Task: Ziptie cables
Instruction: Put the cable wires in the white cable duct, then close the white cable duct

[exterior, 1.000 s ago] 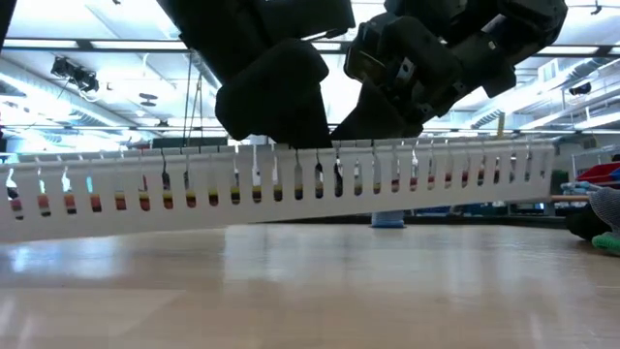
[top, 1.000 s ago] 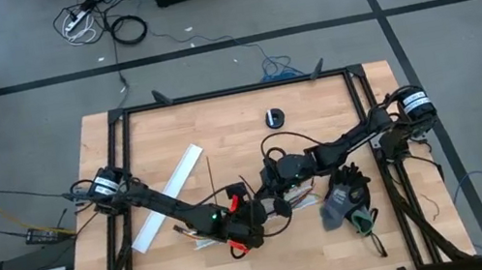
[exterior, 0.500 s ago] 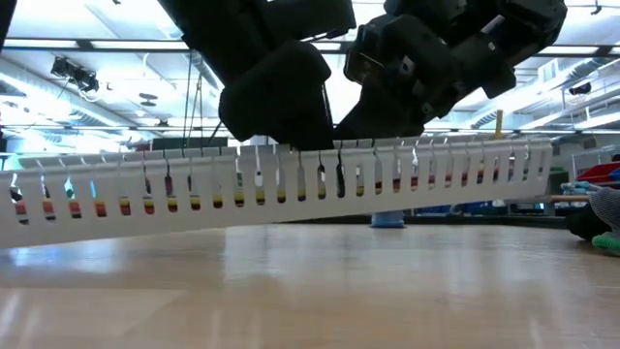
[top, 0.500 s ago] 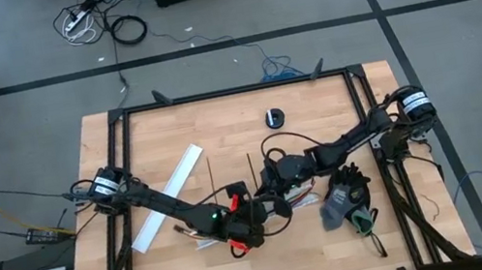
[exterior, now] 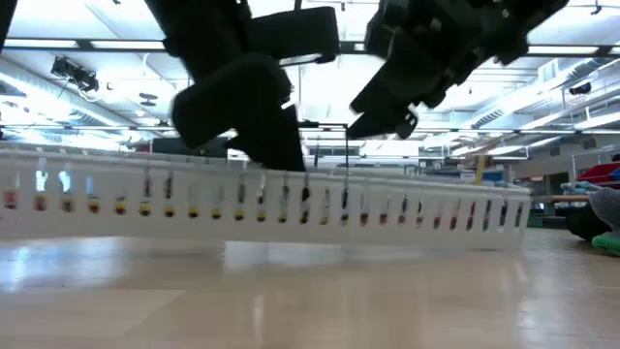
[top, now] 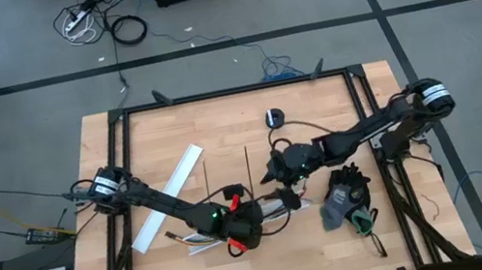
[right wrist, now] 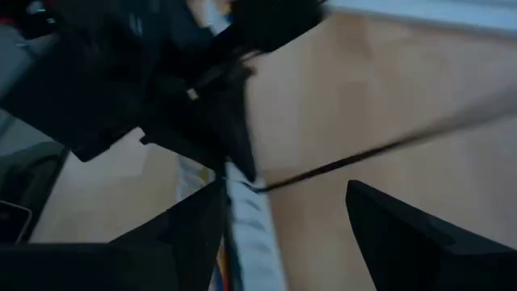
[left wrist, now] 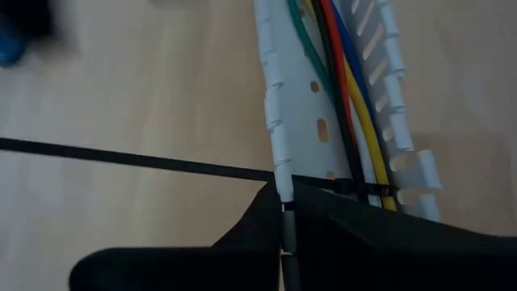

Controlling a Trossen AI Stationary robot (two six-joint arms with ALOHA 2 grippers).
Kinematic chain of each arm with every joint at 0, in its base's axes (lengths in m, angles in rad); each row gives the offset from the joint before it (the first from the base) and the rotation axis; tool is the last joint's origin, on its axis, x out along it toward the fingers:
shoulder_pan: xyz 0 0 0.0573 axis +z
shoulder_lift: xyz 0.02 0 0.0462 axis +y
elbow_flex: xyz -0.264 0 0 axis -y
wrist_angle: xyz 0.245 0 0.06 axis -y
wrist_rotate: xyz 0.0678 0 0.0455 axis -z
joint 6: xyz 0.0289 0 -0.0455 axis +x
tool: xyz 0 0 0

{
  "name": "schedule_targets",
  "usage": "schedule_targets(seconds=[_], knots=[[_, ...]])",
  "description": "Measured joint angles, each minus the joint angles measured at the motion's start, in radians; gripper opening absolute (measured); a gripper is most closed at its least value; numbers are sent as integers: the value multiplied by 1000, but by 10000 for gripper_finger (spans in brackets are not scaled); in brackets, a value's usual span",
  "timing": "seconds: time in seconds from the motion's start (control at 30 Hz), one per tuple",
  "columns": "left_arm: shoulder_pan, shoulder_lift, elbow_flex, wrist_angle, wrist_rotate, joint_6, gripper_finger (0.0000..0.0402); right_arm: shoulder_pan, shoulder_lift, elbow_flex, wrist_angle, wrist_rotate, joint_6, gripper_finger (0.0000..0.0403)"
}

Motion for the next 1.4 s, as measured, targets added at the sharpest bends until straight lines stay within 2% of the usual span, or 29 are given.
schedule_targets(seconds=[0.23, 0.53, 0.63, 0.73, 0.97, 1.07, 1.13, 1.3, 1.4], knots=[[29, 0, -1, 67, 74, -6, 23, -12, -182, 0, -262, 59, -11, 248], [35, 0, 5, 127, 56, 6, 119, -10, -280, 0, -401, 62, 7, 266], [35, 0, 59, 39, 42, 29, 133, -10, -282, 0, -410, 62, 2, 269], [28, 0, 167, -89, 8, 57, 134, -10, -282, 0, -418, 58, 0, 269], [-36, -1, 420, -494, -193, 49, 128, -3, -279, 0, -504, -7, 17, 259], [-71, -1, 446, -647, -272, -56, 126, 31, -264, 0, -567, 43, 54, 231], [-98, 0, 446, -746, -322, -162, 126, 67, -254, -2, -592, 97, 73, 192], [-190, 0, 412, -930, -449, -447, 126, 121, -191, -2, -572, 132, 78, 30], [-242, 0, 387, -1029, -509, -631, 126, 119, -137, -2, -551, 138, 89, 13]])
